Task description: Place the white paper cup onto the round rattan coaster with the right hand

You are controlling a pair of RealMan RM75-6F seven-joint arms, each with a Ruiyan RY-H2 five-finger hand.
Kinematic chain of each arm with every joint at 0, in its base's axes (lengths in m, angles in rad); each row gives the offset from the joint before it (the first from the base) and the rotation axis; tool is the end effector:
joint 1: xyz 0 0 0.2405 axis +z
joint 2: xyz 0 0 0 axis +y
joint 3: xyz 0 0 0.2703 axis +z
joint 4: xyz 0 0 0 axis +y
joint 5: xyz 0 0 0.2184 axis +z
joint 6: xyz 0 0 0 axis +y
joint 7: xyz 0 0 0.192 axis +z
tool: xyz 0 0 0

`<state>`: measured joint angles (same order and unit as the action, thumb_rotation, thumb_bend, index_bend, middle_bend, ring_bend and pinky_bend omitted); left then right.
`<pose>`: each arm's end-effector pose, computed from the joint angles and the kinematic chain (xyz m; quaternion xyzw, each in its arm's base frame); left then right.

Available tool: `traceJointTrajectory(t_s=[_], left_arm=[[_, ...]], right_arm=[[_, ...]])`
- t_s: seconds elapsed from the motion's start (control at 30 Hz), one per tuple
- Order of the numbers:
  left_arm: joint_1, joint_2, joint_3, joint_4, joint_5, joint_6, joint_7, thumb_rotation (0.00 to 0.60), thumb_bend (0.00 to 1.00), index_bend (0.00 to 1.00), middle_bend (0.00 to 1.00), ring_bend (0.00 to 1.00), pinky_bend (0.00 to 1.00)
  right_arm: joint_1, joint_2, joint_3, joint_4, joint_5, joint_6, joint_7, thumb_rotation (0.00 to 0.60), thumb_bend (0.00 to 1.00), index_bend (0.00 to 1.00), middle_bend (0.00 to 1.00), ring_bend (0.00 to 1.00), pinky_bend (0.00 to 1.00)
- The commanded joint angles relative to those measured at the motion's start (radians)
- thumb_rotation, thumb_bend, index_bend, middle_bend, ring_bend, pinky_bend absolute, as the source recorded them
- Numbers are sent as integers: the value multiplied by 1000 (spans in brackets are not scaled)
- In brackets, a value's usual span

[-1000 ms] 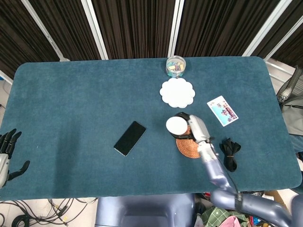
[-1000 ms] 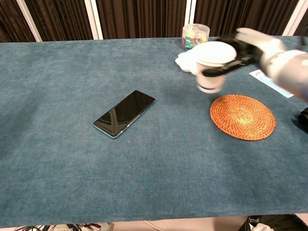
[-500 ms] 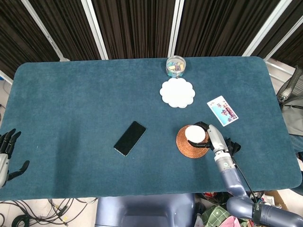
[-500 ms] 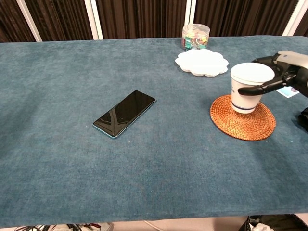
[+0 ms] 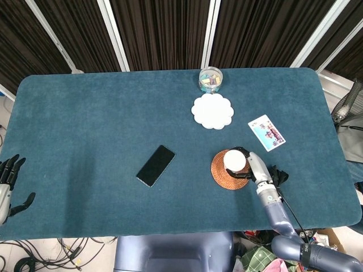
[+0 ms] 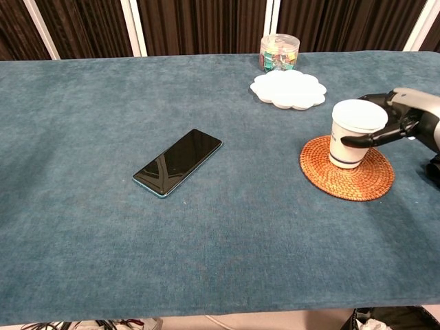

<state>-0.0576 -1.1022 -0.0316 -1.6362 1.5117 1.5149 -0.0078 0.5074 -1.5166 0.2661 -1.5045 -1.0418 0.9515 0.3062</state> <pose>-0.3267 0.2177 0.1618 -0.5872 -0.3941 -0.3915 0.5888 -0.2321 -0.3755 -0.0160 0.4672 -0.6657 0.4735 0.3382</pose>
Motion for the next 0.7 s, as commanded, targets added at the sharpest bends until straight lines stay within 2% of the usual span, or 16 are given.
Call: traceJointTrajectory(t_s=[0.03,0.13,0.27,0.47,0.57,0.7], left_arm=[[0,-1,0,1,0,1,0,600,298,14,2,0,0],[1,-2,0,1,2,3,2,600,298,14,2,0,0],[2,-2,-1,1,0,5,2,600,298,13,3,0,0],[3,-2,1,2,2,6,5,600,298,13,3,0,0],[3,-3,-1,2,0,6,3,600,298,14,3,0,0],[2,-2,-1,2,-1,4,4,600,298,14,3,0,0]], right_arm=[[2,20,-21,0,-34,-37,23,600,145,87,84,133,129],[2,34,-26,-3,-53,-59,49,600,125,30,32,80,115],[4,62,-27,-10,-99,-69,72,600,113,0,9,61,109],[-11,148,-12,-48,-219,10,93,600,112,0,1,54,104],[-29,226,-6,-103,-249,39,95,600,113,0,0,55,104],[-62,385,-24,-225,-285,44,68,600,113,0,0,56,104]])
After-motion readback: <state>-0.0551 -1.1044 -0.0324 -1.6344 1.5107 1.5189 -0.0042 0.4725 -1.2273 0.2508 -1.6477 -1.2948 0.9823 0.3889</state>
